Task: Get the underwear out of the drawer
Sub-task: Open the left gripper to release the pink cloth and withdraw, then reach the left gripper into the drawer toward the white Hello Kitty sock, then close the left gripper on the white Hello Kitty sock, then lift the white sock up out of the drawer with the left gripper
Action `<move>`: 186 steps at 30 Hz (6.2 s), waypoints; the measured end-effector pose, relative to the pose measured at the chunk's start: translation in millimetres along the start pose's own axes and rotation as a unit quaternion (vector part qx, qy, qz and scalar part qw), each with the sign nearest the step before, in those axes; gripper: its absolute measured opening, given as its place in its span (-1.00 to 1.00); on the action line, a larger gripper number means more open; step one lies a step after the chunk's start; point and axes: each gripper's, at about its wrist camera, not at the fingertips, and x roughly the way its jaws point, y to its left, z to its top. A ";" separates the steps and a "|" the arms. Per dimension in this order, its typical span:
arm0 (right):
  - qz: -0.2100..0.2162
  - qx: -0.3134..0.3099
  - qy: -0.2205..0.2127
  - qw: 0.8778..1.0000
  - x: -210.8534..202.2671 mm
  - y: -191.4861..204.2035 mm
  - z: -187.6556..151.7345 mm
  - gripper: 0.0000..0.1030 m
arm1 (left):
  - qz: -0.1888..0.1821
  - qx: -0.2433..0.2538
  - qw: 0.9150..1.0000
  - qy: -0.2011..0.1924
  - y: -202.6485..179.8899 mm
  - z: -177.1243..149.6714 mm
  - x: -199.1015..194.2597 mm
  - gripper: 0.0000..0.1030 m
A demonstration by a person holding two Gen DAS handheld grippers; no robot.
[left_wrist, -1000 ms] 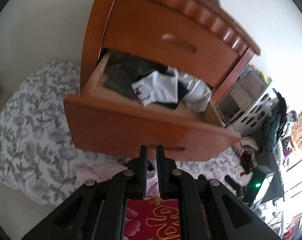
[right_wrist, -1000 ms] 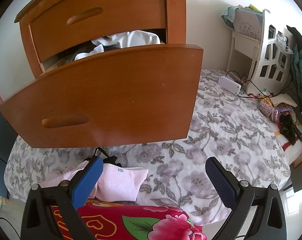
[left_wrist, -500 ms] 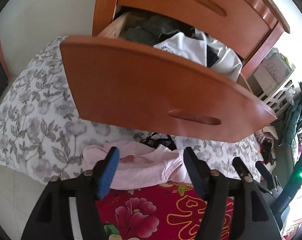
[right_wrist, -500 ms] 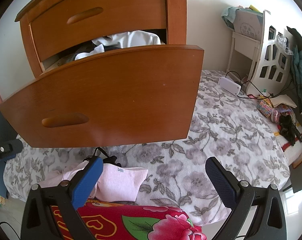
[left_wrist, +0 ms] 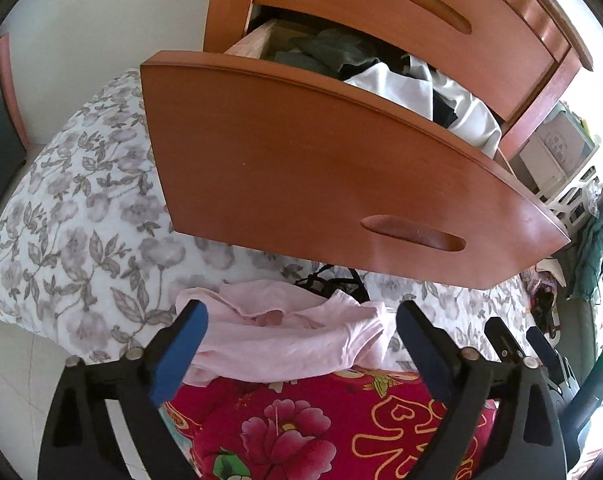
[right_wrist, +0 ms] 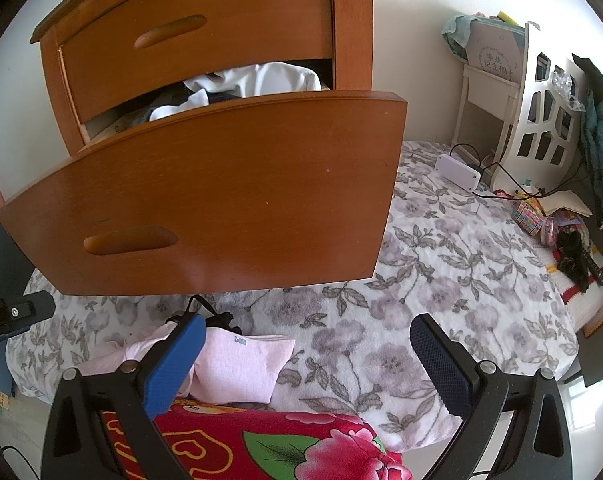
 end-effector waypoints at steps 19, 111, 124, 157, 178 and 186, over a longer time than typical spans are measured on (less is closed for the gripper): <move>0.001 0.001 -0.002 1.000 -0.7 -0.6 1.3 1.00 | 0.003 0.015 0.999 -0.035 -6.3 3.1 -16.8 0.94; 0.050 -0.048 -0.020 0.997 18.3 17.4 23.1 1.00 | 0.031 -0.030 0.998 0.054 -96.1 213.4 105.7 0.13; 0.051 -0.048 -0.013 0.997 20.7 18.3 23.0 1.00 | 0.032 -0.035 0.998 0.042 -101.5 229.7 120.6 -0.63; 0.018 -0.059 -0.022 0.998 15.4 21.2 21.1 1.00 | -0.173 -0.029 0.982 -0.077 -68.3 120.1 14.1 -0.92; -0.008 -0.075 -0.050 0.996 3.7 26.9 19.6 1.00 | -0.290 -0.055 0.941 -0.167 -47.9 85.2 -78.0 -0.92; -0.015 -0.086 -0.073 0.994 -5.9 30.5 18.5 1.00 | -0.291 -0.043 0.931 -0.219 -41.0 65.6 -121.0 -0.92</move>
